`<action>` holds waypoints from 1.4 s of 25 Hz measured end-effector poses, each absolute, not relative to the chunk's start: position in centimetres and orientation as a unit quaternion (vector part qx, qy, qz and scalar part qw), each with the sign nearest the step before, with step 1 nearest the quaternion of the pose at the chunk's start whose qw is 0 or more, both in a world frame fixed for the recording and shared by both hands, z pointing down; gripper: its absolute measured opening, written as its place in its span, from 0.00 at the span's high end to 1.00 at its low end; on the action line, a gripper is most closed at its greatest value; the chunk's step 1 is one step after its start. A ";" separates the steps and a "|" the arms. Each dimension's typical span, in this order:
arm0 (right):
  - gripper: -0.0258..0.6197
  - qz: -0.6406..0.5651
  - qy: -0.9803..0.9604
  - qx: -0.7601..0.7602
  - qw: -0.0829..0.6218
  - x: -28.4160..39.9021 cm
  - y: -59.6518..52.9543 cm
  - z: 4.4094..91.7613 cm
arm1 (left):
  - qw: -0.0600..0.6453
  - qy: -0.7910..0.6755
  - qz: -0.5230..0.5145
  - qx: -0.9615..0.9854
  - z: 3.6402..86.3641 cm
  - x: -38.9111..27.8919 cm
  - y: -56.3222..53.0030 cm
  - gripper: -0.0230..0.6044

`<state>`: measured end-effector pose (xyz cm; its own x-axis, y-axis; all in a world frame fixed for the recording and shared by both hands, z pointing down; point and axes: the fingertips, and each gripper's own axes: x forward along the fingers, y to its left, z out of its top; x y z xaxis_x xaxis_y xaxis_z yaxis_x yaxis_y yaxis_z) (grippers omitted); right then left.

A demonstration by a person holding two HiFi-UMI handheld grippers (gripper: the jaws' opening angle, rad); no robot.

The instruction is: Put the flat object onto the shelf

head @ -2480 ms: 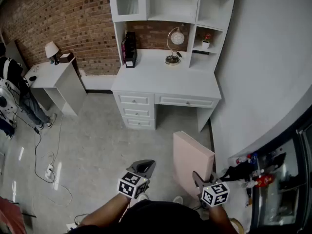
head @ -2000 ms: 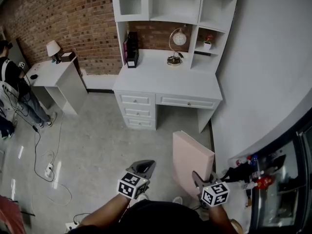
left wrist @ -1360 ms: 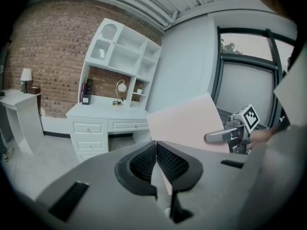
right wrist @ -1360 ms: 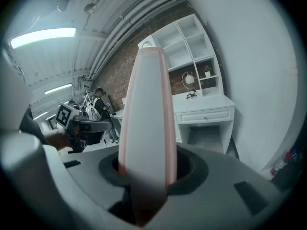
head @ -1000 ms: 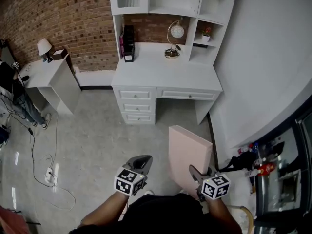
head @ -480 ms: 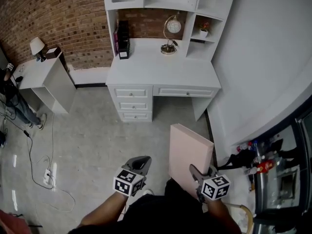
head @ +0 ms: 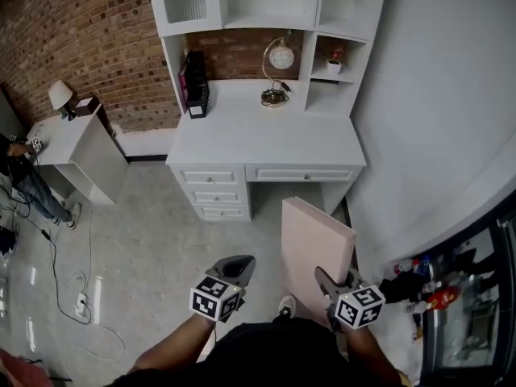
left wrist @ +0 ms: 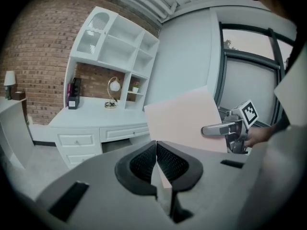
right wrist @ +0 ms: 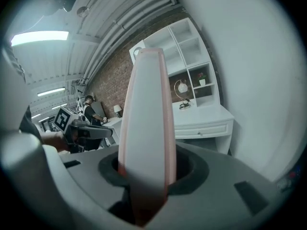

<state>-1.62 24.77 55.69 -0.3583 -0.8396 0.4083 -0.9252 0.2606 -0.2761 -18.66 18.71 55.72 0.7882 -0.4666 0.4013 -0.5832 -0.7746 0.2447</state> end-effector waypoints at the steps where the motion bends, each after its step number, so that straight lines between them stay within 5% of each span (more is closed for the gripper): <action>1: 0.70 0.235 -0.792 0.557 0.089 -0.7 23.8 55.4 | 0.178 -0.285 0.159 0.928 55.3 -17.7 17.7 0.95; 18: 0.70 0.235 -0.798 0.547 0.087 10.7 15.2 55.9 | 0.173 -0.298 0.169 0.923 55.6 -5.8 10.2 0.95; 35: 0.70 0.258 -0.782 0.561 0.086 13.8 11.1 57.9 | 0.189 -0.281 0.185 0.922 57.9 -2.5 5.1 0.96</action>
<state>13.79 11.13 57.91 -0.3557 -0.8334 0.4230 -0.9216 0.2375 -0.3071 -2.46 5.12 57.95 0.7732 -0.4488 0.4480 -0.5887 -0.7706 0.2441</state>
